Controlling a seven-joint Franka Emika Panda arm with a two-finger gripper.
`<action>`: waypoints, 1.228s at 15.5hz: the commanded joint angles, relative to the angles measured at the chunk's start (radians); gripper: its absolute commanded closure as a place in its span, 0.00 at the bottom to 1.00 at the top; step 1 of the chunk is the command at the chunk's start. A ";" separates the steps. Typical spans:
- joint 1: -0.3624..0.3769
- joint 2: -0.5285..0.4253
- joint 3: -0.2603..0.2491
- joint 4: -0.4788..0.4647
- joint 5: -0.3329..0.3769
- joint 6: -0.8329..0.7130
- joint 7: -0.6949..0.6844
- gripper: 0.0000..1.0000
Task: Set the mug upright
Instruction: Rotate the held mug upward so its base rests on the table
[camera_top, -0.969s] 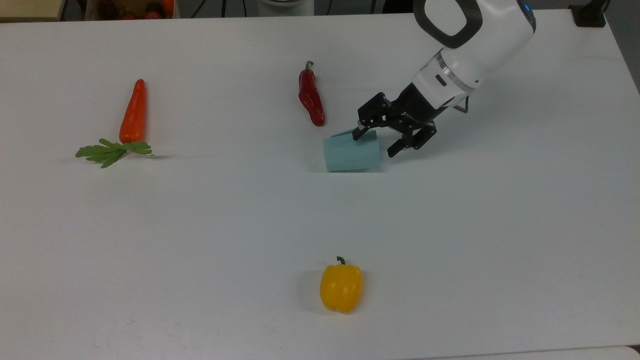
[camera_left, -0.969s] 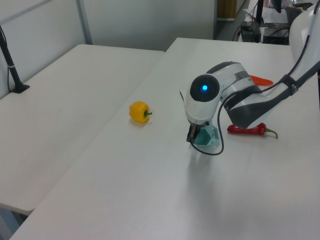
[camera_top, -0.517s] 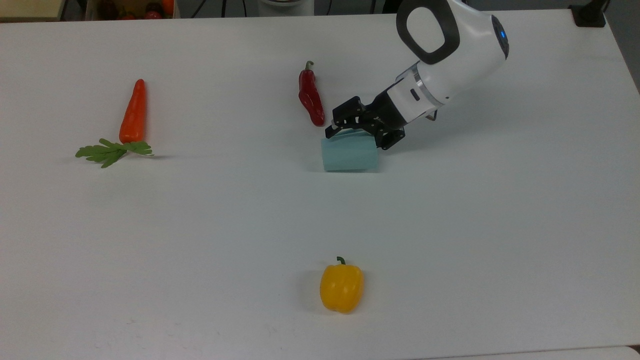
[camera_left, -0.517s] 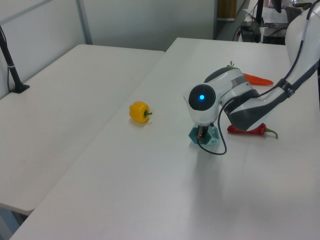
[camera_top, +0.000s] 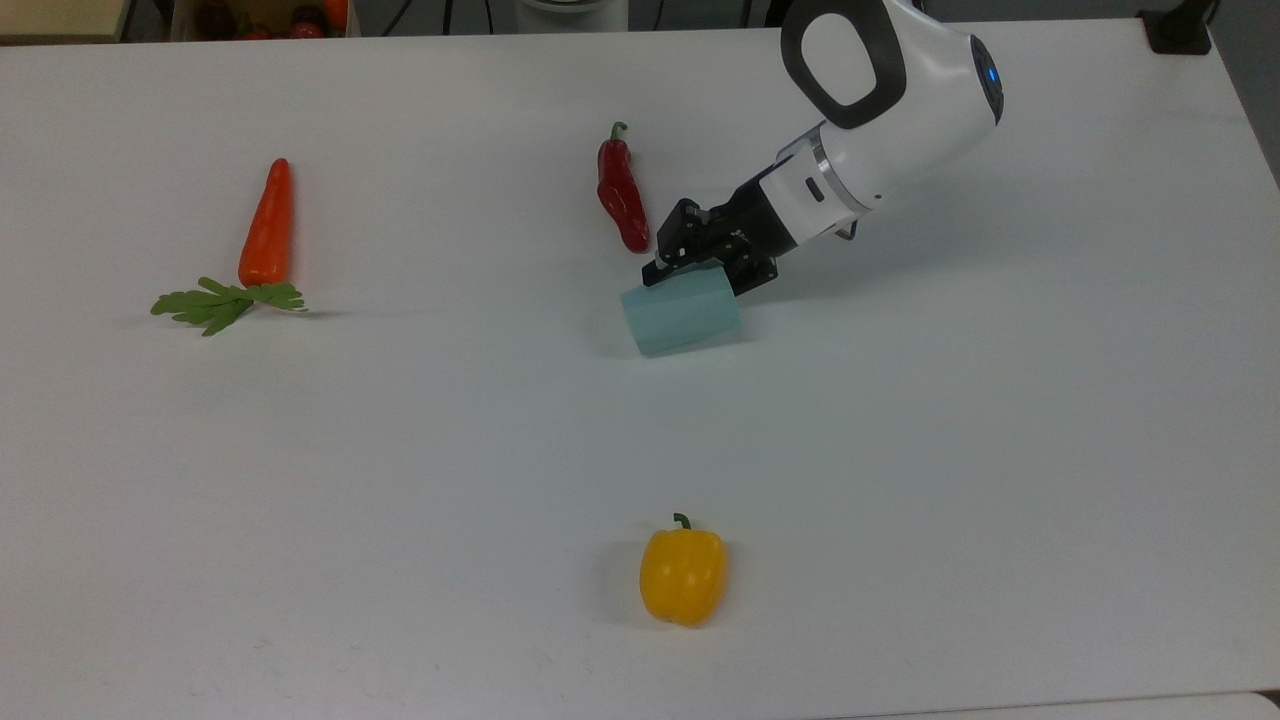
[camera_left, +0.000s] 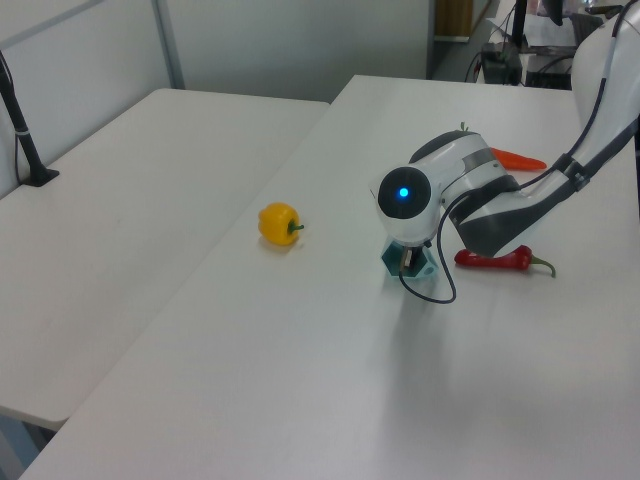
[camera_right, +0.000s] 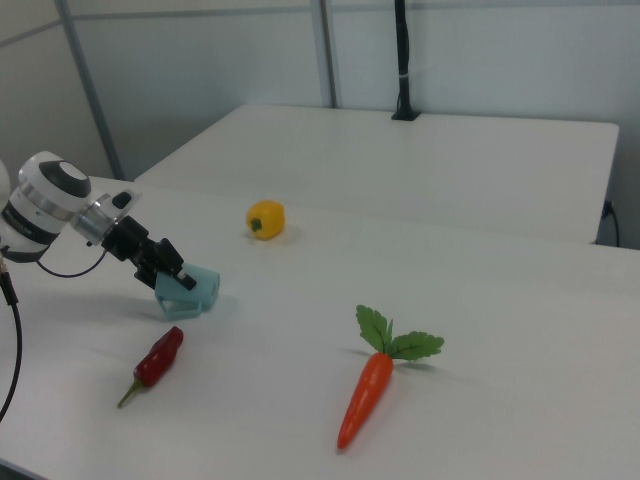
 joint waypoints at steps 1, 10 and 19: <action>-0.018 -0.044 0.001 -0.017 0.036 -0.013 -0.039 1.00; -0.043 -0.172 0.001 0.063 0.372 -0.070 -0.273 1.00; -0.109 -0.119 -0.012 0.091 0.852 0.054 -0.281 1.00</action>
